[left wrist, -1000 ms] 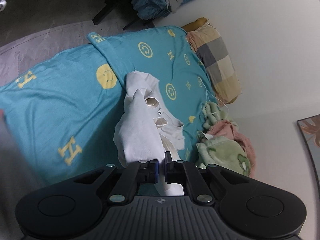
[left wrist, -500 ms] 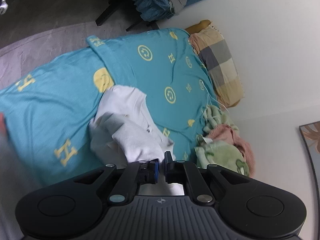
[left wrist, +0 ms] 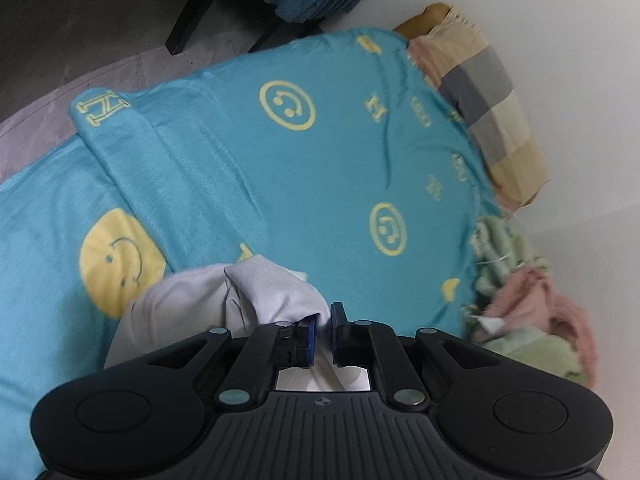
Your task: Fold clothes
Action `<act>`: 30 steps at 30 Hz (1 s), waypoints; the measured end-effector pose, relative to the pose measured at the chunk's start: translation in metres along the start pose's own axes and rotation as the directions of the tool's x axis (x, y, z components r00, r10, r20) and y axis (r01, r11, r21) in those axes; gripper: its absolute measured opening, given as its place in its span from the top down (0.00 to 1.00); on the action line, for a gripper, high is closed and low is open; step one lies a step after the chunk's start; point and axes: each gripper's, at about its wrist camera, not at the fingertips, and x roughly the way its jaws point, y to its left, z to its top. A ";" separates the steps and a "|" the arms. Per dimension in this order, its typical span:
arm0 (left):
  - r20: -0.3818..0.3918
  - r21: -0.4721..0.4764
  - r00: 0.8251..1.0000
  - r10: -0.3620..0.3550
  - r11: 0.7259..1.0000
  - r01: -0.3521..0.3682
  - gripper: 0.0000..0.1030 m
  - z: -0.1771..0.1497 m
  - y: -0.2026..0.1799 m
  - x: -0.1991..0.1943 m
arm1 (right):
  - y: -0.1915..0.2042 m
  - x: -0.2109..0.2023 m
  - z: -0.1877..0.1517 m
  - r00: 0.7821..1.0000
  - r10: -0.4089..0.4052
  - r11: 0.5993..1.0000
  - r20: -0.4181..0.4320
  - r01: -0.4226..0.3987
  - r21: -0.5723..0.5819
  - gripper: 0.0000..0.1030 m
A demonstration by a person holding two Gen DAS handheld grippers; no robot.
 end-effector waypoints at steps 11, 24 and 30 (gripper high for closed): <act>0.041 0.212 0.999 -0.012 0.977 0.003 0.43 -0.012 -0.009 0.013 | -0.013 0.021 0.008 0.998 0.038 0.994 -0.046 -0.043 -0.100 0.60; 0.200 0.659 0.979 0.049 0.733 -0.171 0.19 -0.064 -0.047 0.009 | 0.046 0.040 -0.029 0.997 -0.048 0.709 0.063 0.078 -0.701 0.27; 0.194 0.689 0.979 0.067 0.701 -0.185 0.20 -0.073 -0.044 0.009 | 0.048 0.056 -0.034 0.994 -0.077 0.663 0.071 0.105 -0.741 0.26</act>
